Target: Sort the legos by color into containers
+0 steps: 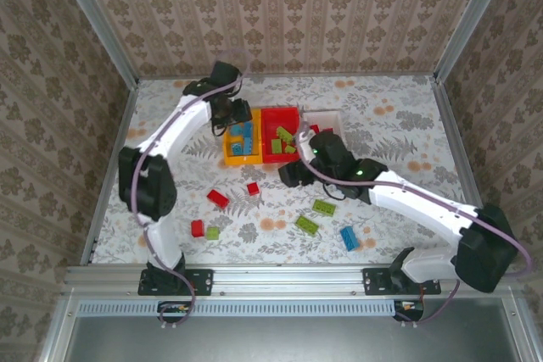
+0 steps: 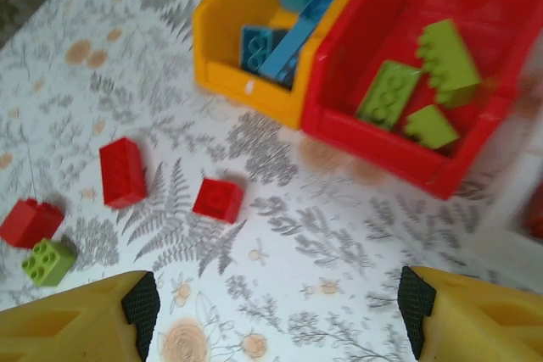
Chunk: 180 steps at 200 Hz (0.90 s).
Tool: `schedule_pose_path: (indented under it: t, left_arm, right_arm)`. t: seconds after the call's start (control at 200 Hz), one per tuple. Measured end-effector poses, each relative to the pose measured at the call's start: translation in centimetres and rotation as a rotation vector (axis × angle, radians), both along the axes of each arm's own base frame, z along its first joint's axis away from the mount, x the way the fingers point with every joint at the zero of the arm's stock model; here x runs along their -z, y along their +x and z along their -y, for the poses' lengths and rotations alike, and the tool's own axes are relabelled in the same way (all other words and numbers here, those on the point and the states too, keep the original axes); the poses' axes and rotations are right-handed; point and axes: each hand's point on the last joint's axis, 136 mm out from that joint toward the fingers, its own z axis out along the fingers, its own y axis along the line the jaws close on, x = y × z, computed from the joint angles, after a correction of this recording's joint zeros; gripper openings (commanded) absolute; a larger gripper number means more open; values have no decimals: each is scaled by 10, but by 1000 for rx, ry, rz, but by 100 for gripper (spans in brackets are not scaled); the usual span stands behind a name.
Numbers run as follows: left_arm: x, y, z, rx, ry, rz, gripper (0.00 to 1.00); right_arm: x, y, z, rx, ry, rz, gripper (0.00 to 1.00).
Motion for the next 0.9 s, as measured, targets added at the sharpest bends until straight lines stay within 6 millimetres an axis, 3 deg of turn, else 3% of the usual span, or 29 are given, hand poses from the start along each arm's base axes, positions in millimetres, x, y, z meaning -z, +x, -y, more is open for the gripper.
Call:
schedule_pose_path:
  t: [0.185,0.36,0.485,0.66,0.9]
  left_arm:
    - [-37,-73,-31,4,-26,113,59]
    - [-20,-148,-55,38,-43,136,61]
    - [-7,-185,-72,34,-58,136,62]
    - [-8,-213,-86,20,-84,158,63]
    - [-8,-225,-91,16,-92,147,63]
  right_arm:
    - [52,-9,-54,-89,-114,-80,73]
    - [90,2,-80,-17,-179,-155,75]
    - [106,15,-89,48,-202,-192,75]
    - [123,21,-101,96,-226,-230,73]
    - [144,16,-113,123,-271,-277,61]
